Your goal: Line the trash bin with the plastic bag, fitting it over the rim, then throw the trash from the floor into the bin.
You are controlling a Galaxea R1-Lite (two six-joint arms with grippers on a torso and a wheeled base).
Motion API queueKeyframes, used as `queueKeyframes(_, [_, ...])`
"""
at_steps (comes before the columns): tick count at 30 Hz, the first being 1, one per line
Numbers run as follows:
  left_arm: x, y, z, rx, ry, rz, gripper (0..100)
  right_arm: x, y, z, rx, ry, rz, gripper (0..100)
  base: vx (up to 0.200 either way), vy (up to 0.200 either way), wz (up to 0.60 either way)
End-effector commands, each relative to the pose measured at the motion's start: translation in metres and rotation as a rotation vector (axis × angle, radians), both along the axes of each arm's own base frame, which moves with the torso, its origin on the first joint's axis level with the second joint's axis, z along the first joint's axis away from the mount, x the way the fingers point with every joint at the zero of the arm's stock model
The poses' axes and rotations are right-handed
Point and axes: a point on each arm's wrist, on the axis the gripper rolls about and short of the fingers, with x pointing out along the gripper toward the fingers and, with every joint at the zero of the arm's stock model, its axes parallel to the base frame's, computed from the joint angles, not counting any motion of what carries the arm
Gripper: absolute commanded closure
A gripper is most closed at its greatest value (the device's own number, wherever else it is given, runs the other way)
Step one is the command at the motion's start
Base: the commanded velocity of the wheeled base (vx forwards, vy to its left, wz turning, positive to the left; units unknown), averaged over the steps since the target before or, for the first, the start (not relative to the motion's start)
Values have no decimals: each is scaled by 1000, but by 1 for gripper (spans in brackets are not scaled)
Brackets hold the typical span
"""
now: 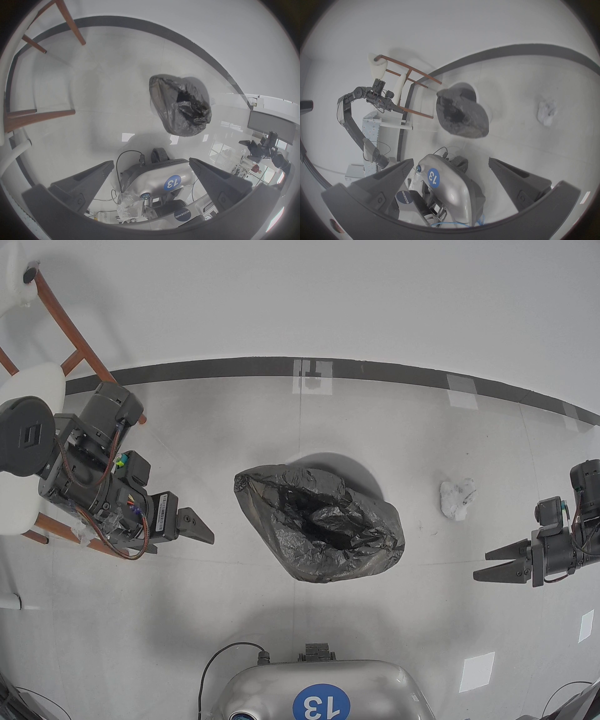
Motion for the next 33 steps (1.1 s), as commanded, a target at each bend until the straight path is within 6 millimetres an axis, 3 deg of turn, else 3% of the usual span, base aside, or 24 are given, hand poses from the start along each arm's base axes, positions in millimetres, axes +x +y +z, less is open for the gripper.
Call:
queueKeyframes(1, [-7, 2, 10, -16, -38, -3, 0, 8, 0, 11, 1, -43, 1, 0, 200, 0, 0])
queueKeyframes(8, [-6, -1, 11, -22, -59, -9, 0, 11, 1, 16, 1, -61, 4, 0, 200, 0, 0])
queueKeyframes(25, [-22, -1, 10, -22, -53, -9, 0, 19, 28, 9, -5, -37, 118, 0, 0, 0, 0])
queueKeyframes(33, [-22, 0, 10, -21, -58, -8, 0, 47, 57, 7, -61, -53, 180, 0, -175, 0, 0])
